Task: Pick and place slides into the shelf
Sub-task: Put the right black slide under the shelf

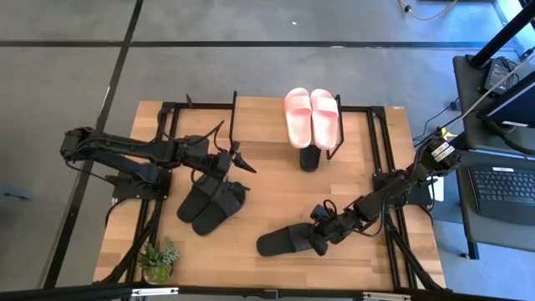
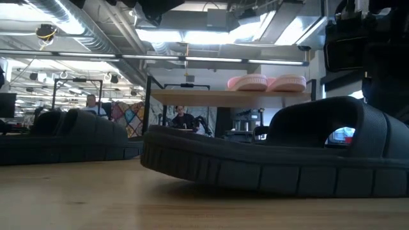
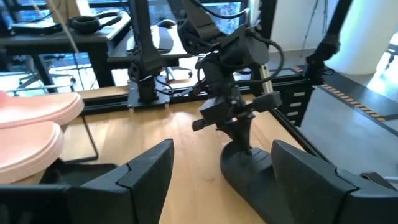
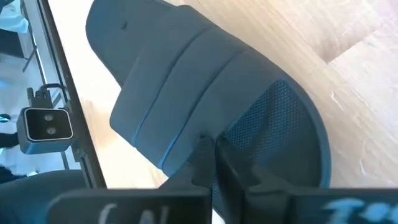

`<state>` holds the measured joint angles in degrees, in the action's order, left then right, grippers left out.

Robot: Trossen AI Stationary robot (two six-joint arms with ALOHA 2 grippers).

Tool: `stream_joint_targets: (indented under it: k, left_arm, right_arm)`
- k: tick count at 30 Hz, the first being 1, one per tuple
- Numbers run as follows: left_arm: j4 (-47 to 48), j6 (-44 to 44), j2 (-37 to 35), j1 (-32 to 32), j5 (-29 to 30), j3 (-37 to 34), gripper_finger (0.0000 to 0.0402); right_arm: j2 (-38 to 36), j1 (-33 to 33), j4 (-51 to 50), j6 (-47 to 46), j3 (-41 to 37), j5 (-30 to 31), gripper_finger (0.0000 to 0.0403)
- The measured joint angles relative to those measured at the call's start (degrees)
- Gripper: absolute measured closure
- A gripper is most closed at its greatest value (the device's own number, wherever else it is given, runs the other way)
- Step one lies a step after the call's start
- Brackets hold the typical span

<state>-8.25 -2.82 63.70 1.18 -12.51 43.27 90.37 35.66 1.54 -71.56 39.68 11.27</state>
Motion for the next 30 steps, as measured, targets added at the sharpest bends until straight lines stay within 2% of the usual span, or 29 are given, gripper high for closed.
stream_joint_targets:
  k: [6,11,15,21,30]
  left_arm:
    - [0.0,-2.0,0.0,1.6,0.3,0.0,0.0143]
    - [0.0,-2.1,0.0,2.7,3.4,0.0,0.0143]
    - [0.0,-2.0,0.0,3.1,4.2,0.0,0.0143]
    - [0.0,-1.8,0.0,3.5,4.5,0.0,0.0143]
    - [0.0,-1.8,0.0,3.5,4.6,0.0,0.0143]
  right_arm:
    - [0.0,0.0,0.4,1.2,0.0,-0.2,0.0394]
    - [0.0,0.0,2.6,1.1,0.0,-1.1,0.0387]
    - [0.0,-1.1,6.7,-1.8,0.0,-4.1,0.0387]
    - [0.0,-1.4,7.1,-5.1,-0.1,-4.0,0.039]
    - [-0.1,-1.5,7.4,-2.3,-0.1,-3.8,0.0399]
